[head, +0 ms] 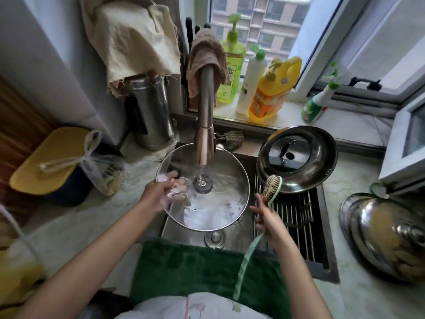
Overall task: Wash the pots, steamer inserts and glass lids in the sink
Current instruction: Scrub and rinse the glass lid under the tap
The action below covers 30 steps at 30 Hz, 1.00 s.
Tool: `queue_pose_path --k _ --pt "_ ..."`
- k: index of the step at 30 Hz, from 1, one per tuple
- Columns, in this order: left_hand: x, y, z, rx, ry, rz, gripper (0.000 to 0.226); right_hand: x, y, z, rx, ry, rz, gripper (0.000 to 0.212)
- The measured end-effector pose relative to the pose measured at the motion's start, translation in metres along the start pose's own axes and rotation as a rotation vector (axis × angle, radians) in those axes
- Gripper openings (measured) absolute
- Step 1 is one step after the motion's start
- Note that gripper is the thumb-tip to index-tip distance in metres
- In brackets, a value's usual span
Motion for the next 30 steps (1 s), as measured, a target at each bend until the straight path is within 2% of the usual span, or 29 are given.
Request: queue_pose_path --k 4,9,13,15,16,17,19,20,21,24,25,27,29,30 --pt "-0.012 0.019 0.000 -0.052 -0.022 0.030 0.025 -0.006 -0.005 0.040 0.366 -0.254 0.015 0.046" --pt "-0.023 0.034 0.005 -0.015 -0.025 0.077 0.024 -0.011 -0.026 0.067 0.591 -0.368 -0.039 0.047" --pt "-0.034 0.032 0.014 0.014 -0.067 0.050 0.023 -0.012 -0.031 0.084 0.579 -0.430 -0.075 0.048" --pt "-0.036 0.036 0.016 0.096 -0.059 0.124 0.018 -0.012 -0.027 0.086 0.606 -0.424 -0.068 0.056" --pt "-0.033 0.044 0.012 0.249 0.021 0.218 0.016 -0.013 -0.024 0.086 0.633 -0.414 -0.065 0.057" --pt "-0.031 0.054 0.009 0.552 0.170 0.326 0.024 -0.015 -0.021 0.085 0.666 -0.402 -0.061 0.057" --pt "-0.019 0.066 0.016 1.328 0.533 0.508 0.061 -0.017 -0.015 0.084 0.706 -0.355 -0.061 0.061" --pt "-0.015 0.065 0.031 1.575 0.634 0.575 0.069 -0.017 -0.010 0.083 0.714 -0.324 -0.051 0.063" --pt "-0.009 0.058 0.049 1.731 0.665 0.630 0.068 -0.018 -0.006 0.084 0.715 -0.296 -0.037 0.063" --pt "0.006 0.031 0.098 1.825 0.525 0.683 0.056 -0.022 0.003 0.085 0.711 -0.257 0.005 0.067" --pt "0.013 0.019 0.110 1.847 0.399 0.708 0.058 -0.022 0.005 0.085 0.714 -0.230 0.019 0.066" --pt "0.008 -0.012 0.130 1.946 -0.007 0.837 0.060 -0.023 0.005 0.083 0.713 -0.166 0.023 0.066" --pt "-0.012 -0.036 0.126 2.081 -0.335 0.988 0.058 -0.018 0.011 0.078 0.748 -0.113 0.037 0.096" --pt "-0.017 -0.036 0.118 2.135 -0.386 1.010 0.058 -0.018 0.011 0.075 0.744 -0.103 0.045 0.104"
Point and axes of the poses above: each hand's wrist, its own x-axis towards the middle knuckle, its own z-axis out of the palm, y = z × x, the point moved 8 cm from there along x, towards the middle knuckle, and after that the axes turned 9 degrees about -z, right-handed, at the moved point
